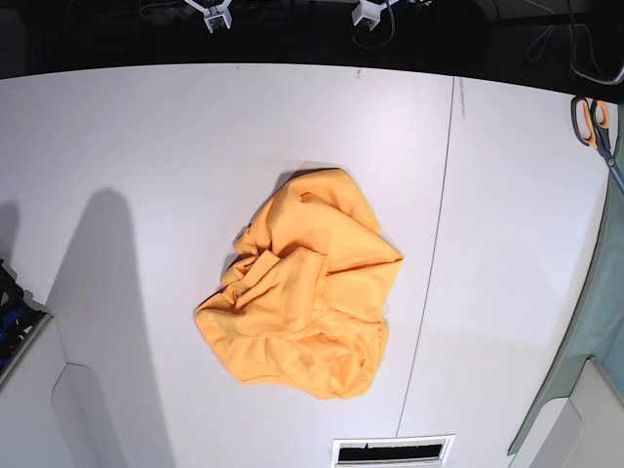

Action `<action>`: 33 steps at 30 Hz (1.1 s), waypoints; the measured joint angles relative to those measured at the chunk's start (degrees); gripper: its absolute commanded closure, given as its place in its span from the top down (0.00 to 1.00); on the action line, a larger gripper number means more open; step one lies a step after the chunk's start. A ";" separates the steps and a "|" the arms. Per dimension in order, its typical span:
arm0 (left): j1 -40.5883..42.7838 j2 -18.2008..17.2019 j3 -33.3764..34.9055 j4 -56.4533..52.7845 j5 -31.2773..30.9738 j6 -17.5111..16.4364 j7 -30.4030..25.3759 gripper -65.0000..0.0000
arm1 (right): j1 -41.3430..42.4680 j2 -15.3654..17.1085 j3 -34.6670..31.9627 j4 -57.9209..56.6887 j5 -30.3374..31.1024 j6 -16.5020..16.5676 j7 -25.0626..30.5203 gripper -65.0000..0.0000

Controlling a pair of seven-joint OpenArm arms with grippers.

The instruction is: Layout the t-shirt on the table in an organized manner, then fold the t-shirt properly

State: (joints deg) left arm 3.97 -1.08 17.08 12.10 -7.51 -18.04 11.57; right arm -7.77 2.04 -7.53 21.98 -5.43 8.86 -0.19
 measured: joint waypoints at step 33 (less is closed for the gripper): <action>16.15 -2.01 -0.02 23.23 0.39 -9.70 -0.83 0.09 | -9.09 5.90 -0.07 10.67 -2.45 4.94 -0.02 0.00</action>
State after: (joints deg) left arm 20.12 -3.09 17.06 35.33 -7.11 -27.75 10.74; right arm -16.86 7.94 -7.60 32.64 -7.88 13.80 -0.21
